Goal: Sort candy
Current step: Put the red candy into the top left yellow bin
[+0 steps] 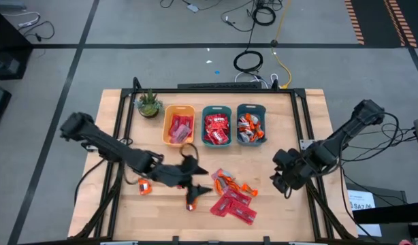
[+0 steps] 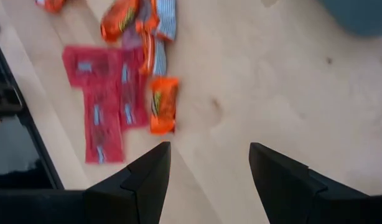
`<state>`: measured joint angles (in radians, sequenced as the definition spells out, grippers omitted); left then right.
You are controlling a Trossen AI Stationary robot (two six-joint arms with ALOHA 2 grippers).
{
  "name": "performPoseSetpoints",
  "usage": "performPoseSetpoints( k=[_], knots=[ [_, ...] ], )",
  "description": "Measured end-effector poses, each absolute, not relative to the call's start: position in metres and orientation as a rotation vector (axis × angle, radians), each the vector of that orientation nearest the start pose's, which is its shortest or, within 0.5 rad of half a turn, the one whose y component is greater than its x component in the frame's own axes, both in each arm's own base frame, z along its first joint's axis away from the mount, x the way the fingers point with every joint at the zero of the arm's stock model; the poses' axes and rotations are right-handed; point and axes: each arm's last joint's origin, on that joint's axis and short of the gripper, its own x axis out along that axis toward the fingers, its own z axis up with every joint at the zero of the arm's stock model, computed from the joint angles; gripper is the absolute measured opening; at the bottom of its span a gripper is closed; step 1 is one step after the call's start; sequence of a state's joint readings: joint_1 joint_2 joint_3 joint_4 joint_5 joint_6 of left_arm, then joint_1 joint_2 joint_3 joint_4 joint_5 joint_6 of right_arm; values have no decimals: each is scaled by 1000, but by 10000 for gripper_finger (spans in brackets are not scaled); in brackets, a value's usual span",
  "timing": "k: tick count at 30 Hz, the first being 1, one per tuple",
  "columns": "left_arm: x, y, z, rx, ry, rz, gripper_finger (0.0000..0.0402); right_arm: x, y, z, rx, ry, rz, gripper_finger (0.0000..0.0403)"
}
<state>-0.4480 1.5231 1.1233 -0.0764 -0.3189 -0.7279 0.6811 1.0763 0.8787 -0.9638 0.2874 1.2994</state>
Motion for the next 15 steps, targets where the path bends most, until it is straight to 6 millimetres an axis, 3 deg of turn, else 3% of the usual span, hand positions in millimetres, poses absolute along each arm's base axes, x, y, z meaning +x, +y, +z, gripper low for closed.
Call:
performPoseSetpoints(
  k=[7, 15],
  knots=[
    [368, -164, 241, -498, 518, -19, 380, 136, 125, 238, 607, 1069, -290, 210],
    [423, -203, 196, -240, 669, -53, 380, 127, 138, 228, 598, 1066, -184, 210]
  ],
)
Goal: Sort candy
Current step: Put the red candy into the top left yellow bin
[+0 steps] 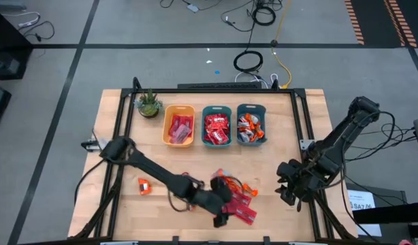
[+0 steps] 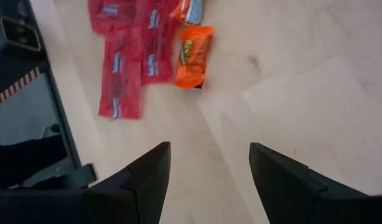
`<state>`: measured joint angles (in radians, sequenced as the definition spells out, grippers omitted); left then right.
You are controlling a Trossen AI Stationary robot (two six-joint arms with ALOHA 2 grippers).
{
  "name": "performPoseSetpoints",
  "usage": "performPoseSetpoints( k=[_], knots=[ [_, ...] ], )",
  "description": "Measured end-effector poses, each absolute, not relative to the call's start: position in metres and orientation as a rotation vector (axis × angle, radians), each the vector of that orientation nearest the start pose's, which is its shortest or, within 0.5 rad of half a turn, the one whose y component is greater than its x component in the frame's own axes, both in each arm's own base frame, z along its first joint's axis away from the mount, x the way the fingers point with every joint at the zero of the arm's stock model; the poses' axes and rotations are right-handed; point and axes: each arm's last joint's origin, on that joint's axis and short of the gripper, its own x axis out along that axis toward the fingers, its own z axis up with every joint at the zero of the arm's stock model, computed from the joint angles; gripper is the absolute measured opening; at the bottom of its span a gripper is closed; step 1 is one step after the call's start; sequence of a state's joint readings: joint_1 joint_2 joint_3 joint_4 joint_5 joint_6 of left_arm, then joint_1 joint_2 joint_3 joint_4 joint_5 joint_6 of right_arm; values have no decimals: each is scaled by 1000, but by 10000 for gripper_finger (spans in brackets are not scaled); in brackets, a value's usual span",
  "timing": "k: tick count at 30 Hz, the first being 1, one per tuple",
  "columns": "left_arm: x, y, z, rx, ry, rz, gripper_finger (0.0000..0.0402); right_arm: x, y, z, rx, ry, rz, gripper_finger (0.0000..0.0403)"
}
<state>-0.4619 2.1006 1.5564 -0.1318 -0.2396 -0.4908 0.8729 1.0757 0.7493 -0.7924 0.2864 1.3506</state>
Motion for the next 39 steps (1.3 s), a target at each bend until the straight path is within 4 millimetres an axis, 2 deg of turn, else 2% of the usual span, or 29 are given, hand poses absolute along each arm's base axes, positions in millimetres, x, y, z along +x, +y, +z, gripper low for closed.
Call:
performPoseSetpoints(
  k=[6, 11, 17, 25, 29, 32, 36, 39],
  knots=[
    [441, -229, 156, -169, 808, -28, 380, 119, 146, 228, 575, 1076, -131, 210],
    [436, -231, 127, -220, 897, 165, 380, 115, 150, 229, 565, 1080, -96, 210],
    [428, -230, 113, -253, 983, 258, 373, 111, 154, 229, 549, 1087, -69, 210],
    [419, -237, 109, -215, 1016, 274, 321, 105, 157, 229, 520, 1095, -40, 210],
    [415, -236, 108, -197, 1055, 284, 279, 103, 158, 229, 512, 1098, -28, 210],
    [414, -235, 107, -190, 1064, 290, 232, 102, 159, 229, 499, 1090, -23, 210],
    [415, -234, 109, -196, 1069, 294, 144, 101, 160, 229, 475, 1064, -20, 210],
    [419, -236, 118, -206, 1078, 284, 64, 100, 160, 229, 470, 1058, -19, 210]
  ],
)
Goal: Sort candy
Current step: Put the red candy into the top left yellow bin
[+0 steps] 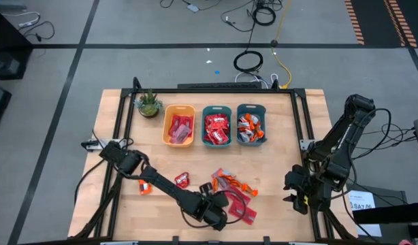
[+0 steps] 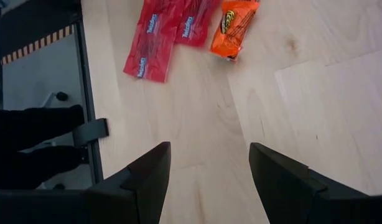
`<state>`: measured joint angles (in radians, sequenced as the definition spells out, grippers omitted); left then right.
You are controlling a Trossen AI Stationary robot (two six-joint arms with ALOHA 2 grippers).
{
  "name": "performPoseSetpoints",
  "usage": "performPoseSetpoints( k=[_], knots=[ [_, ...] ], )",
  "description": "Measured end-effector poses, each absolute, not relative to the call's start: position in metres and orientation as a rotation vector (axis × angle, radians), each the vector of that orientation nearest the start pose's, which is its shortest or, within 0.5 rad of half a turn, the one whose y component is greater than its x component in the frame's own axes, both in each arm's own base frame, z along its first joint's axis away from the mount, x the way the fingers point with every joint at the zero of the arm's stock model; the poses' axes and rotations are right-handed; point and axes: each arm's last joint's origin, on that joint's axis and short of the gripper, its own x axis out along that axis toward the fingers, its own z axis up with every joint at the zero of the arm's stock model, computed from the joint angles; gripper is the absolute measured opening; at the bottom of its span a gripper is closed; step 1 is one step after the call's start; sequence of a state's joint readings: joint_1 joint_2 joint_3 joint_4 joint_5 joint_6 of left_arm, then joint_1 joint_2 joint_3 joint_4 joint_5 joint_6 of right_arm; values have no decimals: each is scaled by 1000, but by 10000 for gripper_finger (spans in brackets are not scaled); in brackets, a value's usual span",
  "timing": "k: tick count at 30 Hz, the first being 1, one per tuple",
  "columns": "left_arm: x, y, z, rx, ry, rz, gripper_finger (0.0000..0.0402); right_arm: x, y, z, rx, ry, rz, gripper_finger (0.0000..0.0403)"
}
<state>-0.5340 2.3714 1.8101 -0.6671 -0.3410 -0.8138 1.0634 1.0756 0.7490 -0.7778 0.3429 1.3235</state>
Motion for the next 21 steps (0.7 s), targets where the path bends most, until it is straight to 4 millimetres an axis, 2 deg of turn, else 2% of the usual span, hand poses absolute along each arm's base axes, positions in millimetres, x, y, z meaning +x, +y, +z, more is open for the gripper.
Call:
performPoseSetpoints(
  k=[1, 3, 6, 8, 11, 14, 18, 21],
  knots=[
    [421, -236, 123, -214, 1078, 279, 37, 100, 160, 229, 469, 1059, -20, 210],
    [425, -237, 135, -236, 1072, 264, 15, 100, 160, 229, 469, 1058, -20, 210],
    [432, -232, 157, -275, 1040, 242, 15, 101, 159, 230, 464, 1023, -36, 210],
    [437, -225, 187, -322, 971, 231, 13, 102, 159, 230, 460, 981, -52, 210],
    [439, -205, 233, -370, 862, 226, 9, 103, 159, 231, 454, 935, -72, 210],
    [436, -179, 267, -399, 797, 254, 7, 105, 160, 232, 468, 905, -71, 210],
    [424, -142, 322, -342, 690, 244, 6, 106, 162, 234, 494, 887, -57, 210],
    [415, -111, 346, -271, 667, 211, 6, 107, 162, 235, 500, 856, -65, 210]
  ],
)
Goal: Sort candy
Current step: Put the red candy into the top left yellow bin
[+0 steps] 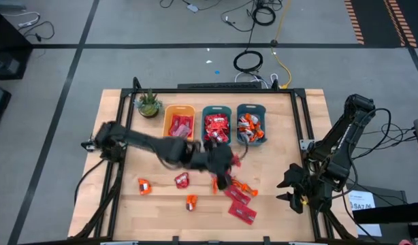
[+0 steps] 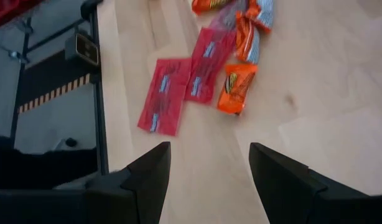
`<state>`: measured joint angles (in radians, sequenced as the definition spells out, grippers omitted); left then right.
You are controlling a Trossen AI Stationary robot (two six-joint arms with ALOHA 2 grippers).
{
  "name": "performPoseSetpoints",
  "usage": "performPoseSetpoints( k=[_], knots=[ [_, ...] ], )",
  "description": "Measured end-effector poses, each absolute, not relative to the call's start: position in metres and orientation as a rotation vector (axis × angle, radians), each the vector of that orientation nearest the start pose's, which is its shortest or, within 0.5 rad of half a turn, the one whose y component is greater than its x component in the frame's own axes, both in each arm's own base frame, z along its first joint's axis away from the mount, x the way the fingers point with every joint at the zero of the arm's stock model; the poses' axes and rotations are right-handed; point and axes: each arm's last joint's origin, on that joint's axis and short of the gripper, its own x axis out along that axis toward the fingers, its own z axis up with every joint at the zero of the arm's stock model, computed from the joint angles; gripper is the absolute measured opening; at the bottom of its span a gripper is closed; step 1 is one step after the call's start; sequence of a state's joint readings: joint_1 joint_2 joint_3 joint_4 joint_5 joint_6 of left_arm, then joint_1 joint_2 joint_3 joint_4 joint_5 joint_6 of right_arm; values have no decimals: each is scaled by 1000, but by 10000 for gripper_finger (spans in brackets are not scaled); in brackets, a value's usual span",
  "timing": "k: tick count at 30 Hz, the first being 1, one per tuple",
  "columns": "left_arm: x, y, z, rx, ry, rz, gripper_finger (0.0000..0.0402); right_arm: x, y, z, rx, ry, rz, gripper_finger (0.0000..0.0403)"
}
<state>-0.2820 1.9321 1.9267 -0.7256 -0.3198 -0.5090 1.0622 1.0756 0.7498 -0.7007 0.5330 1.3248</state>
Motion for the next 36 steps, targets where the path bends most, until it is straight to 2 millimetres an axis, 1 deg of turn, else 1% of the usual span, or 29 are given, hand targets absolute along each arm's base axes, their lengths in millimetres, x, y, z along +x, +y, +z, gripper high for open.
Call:
performPoseSetpoints(
  k=[2, 6, 9, 12, 14, 18, 21, 23, 26, 28, 31, 36],
  knots=[
    [409, -89, 352, -237, 684, 206, 6, 108, 162, 236, 502, 828, -76, 210],
    [388, -42, 355, -209, 738, 252, 6, 109, 161, 236, 515, 777, -108, 210],
    [371, -11, 341, -216, 770, 267, 6, 110, 160, 237, 532, 729, -143, 210],
    [351, 15, 324, -255, 760, 260, 6, 111, 159, 238, 539, 674, -175, 210],
    [334, 32, 315, -289, 722, 265, 6, 112, 158, 239, 548, 649, -196, 210],
    [299, 61, 290, -320, 729, 347, 6, 115, 156, 239, 549, 633, -217, 210],
    [277, 80, 278, -347, 697, 415, 6, 116, 154, 238, 539, 636, -232, 210],
    [264, 90, 266, -366, 707, 463, 7, 117, 152, 237, 534, 639, -241, 210],
    [252, 101, 251, -415, 692, 525, 12, 118, 151, 237, 531, 642, -253, 210],
    [248, 107, 245, -432, 684, 568, 14, 120, 150, 237, 538, 639, -264, 210],
    [244, 112, 239, -399, 716, 615, 15, 122, 148, 237, 564, 631, -288, 210],
    [242, 117, 239, -358, 718, 681, 16, 126, 144, 237, 598, 622, -323, 210]
  ],
)
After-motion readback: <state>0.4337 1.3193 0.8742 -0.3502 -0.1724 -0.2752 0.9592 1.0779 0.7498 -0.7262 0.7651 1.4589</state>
